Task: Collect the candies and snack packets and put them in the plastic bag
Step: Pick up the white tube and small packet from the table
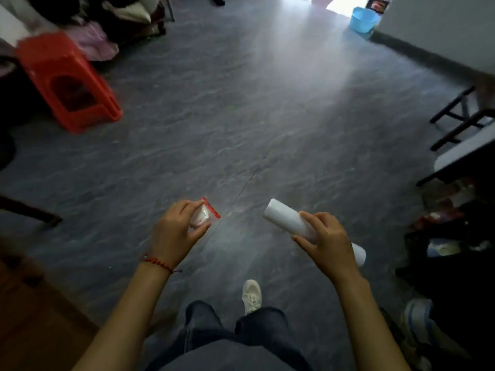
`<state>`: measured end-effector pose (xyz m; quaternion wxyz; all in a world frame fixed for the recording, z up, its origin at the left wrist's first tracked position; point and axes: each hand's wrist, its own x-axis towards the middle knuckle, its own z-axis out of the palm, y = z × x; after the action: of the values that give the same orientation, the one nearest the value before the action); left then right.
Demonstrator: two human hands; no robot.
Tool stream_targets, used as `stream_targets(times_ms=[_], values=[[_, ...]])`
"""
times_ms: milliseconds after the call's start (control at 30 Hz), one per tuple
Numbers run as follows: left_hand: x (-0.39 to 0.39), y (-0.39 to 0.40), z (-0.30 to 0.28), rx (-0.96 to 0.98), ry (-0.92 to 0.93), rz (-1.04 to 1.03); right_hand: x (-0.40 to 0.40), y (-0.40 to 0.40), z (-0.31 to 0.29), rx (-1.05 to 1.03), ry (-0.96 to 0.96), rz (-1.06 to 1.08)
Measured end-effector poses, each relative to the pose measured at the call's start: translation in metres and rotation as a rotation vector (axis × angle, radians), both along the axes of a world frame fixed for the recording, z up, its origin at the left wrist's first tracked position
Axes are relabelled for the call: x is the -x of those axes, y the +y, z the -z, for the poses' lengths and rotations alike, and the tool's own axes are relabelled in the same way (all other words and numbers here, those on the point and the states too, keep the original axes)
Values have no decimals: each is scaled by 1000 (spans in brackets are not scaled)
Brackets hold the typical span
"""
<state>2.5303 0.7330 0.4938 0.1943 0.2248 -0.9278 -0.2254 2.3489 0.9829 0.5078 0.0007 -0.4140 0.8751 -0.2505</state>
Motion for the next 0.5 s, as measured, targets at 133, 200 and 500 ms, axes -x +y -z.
stream_targets(times_ms=[133, 200, 500], values=[[0, -8, -4, -10, 21, -200, 54, -45, -7, -25, 17, -239], [-8, -11, -4, -8, 27, -317, 71, -72, -7, -45, 13, -347], [-49, -42, -7, 21, -16, -699, 75, -206, -1, -39, -2, -707]])
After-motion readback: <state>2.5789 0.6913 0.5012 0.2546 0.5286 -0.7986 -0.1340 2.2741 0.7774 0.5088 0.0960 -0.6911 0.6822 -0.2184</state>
